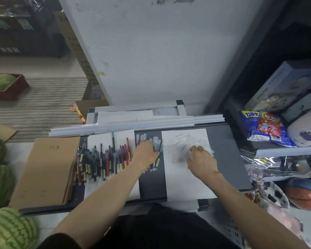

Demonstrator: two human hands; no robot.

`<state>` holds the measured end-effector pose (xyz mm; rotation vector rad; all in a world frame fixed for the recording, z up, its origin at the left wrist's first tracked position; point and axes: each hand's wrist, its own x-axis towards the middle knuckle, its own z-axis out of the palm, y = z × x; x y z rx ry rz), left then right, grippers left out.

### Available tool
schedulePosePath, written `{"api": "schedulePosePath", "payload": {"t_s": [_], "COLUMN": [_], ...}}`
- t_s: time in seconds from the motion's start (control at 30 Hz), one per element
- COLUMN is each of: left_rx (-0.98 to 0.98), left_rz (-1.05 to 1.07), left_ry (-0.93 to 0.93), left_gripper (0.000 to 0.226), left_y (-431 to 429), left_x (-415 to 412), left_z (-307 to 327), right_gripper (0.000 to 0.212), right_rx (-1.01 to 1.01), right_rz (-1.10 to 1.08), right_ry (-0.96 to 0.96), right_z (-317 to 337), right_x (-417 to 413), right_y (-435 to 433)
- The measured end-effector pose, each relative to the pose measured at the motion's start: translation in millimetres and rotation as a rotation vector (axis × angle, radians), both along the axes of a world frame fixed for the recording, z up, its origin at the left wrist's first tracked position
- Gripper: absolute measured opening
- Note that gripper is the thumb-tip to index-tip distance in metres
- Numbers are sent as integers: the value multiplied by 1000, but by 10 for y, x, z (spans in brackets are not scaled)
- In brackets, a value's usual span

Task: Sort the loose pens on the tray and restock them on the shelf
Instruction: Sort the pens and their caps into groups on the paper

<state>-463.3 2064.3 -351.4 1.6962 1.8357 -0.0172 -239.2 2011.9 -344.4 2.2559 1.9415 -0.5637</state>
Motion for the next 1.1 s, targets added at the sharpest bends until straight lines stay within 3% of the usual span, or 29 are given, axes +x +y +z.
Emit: {"api": "schedulePosePath", "payload": {"t_s": [0.2, 0.4, 0.8, 0.9, 1.1], "left_rx": [-55, -68, -83, -48, 70], "left_rz": [117, 145, 225, 210, 98], "left_ry": [-52, -103, -246, -234, -63], "left_gripper": [44, 39, 30, 31, 22], "left_y": [98, 108, 96, 27, -160], "left_x": [90, 141, -27, -111, -399], "left_z": [13, -76, -251, -207, -72], "right_gripper": [33, 19, 28, 15, 21], "right_rx": [-48, -58, -56, -25, -7], "right_rz": [-22, 57, 78, 60, 43], "right_ry": [19, -42, -88, -61, -67], "right_z": [-56, -59, -83, -97, -89], "right_x": [55, 24, -2, 3, -3], "right_y": [56, 125, 196, 190, 210]}}
